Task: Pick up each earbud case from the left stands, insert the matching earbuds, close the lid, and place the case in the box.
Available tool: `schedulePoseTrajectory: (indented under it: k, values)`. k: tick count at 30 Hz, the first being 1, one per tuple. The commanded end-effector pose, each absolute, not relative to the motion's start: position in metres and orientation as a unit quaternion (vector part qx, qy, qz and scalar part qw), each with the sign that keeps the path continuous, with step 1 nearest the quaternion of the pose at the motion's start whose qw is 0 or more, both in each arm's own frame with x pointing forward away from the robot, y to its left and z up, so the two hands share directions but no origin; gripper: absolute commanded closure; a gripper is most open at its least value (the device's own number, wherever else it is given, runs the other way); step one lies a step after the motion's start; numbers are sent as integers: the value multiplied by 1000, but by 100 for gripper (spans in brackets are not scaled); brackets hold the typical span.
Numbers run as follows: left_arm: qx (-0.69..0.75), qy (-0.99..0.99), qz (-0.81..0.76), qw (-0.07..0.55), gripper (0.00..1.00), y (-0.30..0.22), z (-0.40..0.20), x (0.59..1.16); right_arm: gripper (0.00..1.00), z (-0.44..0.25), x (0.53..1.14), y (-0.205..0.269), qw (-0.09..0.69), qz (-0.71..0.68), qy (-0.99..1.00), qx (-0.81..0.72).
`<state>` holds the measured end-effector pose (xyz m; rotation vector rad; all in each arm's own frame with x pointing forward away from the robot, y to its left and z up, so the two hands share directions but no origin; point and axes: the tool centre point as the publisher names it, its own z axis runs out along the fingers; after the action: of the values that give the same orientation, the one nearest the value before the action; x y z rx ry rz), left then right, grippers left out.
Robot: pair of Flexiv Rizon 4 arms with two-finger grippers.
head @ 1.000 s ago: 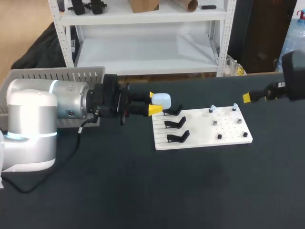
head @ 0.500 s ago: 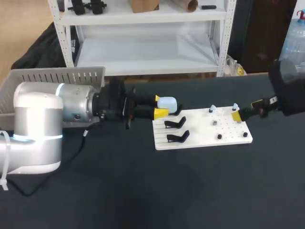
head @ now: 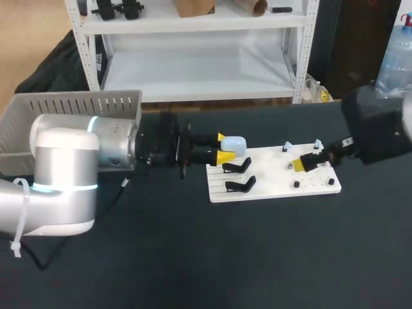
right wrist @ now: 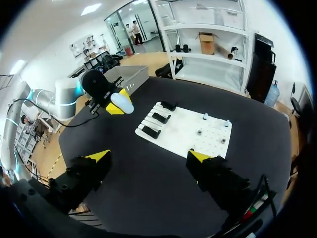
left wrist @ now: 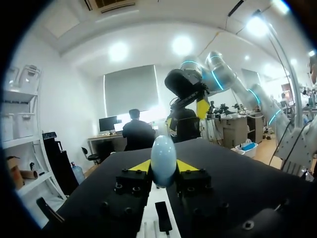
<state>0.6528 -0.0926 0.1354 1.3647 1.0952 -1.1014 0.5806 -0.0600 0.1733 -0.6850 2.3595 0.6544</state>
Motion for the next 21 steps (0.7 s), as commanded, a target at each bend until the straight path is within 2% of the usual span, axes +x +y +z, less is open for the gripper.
schedulePoseTrajectory:
  k: [1, 21]
  values:
    - [563, 453, -456, 519, 100, -96, 130, 654, 0, 167, 587, -39, 296, 233, 891, -252]
    - [538, 448, -458, 547, 100, -95, 123, 659, 0, 150, 601, 8, 269, 251, 895, -253]
